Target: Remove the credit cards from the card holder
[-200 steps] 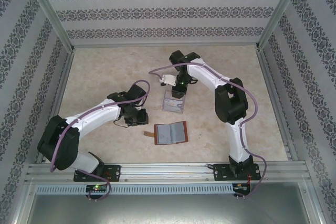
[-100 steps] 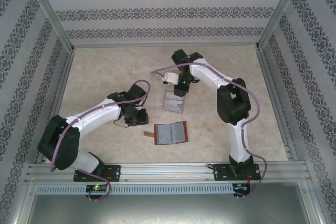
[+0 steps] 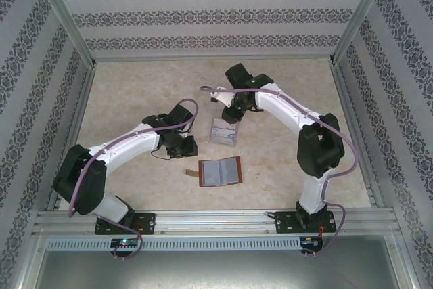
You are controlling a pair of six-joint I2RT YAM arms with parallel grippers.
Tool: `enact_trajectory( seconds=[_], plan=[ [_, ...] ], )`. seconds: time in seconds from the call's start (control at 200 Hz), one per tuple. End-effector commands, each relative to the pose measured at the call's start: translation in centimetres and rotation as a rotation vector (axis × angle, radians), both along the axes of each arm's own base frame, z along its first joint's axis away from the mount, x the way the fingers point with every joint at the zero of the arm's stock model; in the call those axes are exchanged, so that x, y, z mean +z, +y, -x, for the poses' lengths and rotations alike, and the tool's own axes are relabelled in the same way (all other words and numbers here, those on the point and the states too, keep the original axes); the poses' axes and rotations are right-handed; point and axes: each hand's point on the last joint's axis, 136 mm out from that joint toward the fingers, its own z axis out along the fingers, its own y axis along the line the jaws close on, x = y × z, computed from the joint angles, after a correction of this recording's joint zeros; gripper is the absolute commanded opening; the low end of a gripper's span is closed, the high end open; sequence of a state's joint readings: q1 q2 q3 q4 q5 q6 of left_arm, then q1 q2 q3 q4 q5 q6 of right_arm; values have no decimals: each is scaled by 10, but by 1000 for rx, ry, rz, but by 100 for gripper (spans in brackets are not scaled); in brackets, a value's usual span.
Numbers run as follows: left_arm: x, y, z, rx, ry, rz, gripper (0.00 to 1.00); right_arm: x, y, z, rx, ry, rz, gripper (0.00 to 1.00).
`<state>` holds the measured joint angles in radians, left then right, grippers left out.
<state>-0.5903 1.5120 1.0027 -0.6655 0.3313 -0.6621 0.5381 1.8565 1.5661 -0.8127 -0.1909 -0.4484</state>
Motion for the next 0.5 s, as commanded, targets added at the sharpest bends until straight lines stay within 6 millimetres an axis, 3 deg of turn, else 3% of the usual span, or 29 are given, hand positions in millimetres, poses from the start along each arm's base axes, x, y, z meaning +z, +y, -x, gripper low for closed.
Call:
enact_trajectory(
  seconds=[0.0, 0.23, 0.495],
  plan=[
    [3, -14, -3, -25, -13, 19, 22, 6, 4, 1, -234, 11, -78, 31],
    [-12, -23, 7, -64, 16, 7, 21, 2, 9, 30, -539, 108, -254, 29],
    [-38, -6, 26, -66, 68, -64, 19, -23, 26, 79, -758, 325, -394, 30]
  ],
)
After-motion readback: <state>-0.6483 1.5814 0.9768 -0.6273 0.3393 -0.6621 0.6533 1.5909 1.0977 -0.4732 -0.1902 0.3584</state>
